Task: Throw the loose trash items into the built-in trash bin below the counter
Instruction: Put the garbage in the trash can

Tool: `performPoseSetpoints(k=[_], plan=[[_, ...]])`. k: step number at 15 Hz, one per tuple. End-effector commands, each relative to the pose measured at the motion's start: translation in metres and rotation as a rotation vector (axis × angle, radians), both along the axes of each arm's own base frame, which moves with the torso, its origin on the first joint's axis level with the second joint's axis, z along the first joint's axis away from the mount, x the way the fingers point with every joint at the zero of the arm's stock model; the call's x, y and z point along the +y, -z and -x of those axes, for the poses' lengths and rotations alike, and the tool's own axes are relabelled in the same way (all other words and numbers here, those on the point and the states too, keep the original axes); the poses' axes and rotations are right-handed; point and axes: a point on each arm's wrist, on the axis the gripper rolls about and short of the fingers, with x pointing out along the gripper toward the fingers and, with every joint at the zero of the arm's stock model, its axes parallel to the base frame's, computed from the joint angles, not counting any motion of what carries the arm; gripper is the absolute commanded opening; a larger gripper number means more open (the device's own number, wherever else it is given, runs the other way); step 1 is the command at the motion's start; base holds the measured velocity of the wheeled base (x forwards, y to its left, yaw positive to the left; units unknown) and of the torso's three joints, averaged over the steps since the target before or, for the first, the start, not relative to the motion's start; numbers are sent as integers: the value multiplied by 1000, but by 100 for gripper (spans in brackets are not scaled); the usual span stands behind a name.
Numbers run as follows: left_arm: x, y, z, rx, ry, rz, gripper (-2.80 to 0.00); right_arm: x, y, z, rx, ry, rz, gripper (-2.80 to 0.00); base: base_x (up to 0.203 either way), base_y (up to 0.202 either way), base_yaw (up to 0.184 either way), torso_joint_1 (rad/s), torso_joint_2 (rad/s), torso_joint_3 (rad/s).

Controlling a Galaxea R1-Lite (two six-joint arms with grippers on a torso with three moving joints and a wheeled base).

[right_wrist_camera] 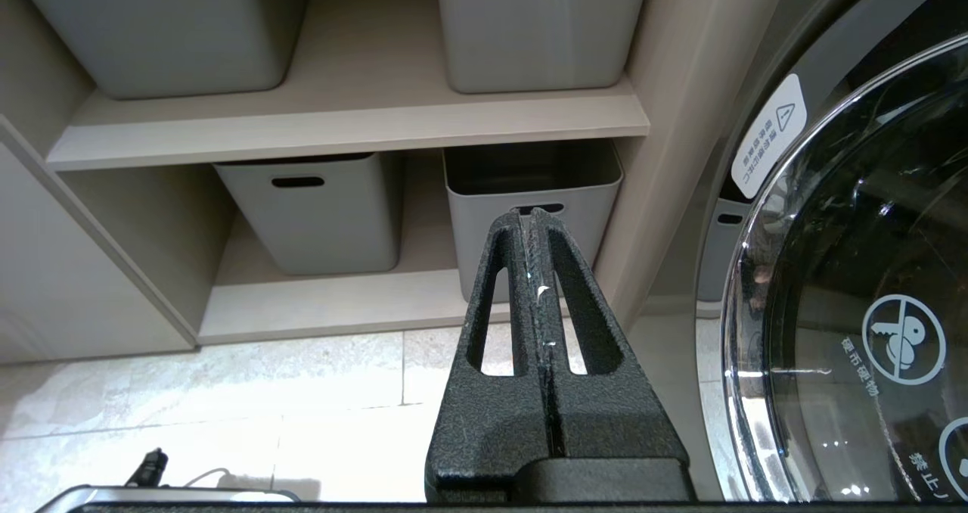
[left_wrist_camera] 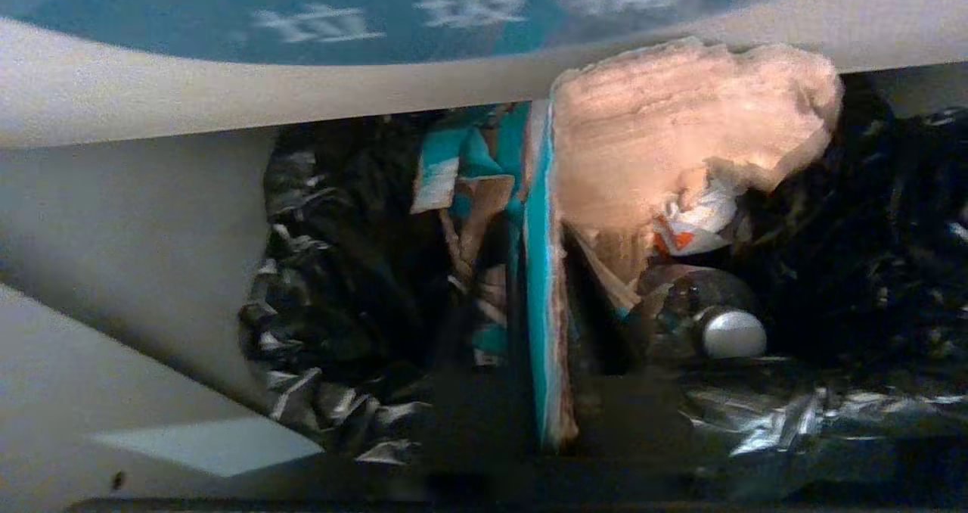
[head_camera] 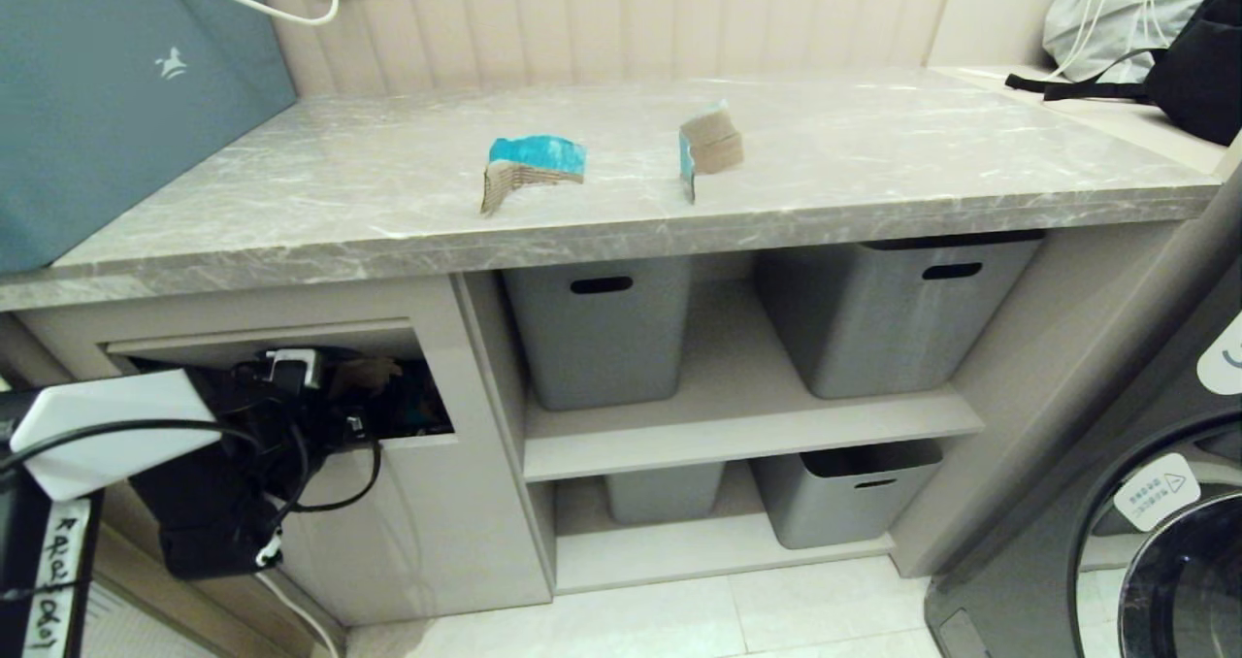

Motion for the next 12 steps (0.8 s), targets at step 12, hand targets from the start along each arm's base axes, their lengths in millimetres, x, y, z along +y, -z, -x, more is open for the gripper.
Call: performPoseSetpoints(k=[12], plan=[[-3, -23, 10, -52, 4, -16, 0, 0, 0, 0, 0, 1, 1, -280, 0, 0, 0, 0, 0, 0]])
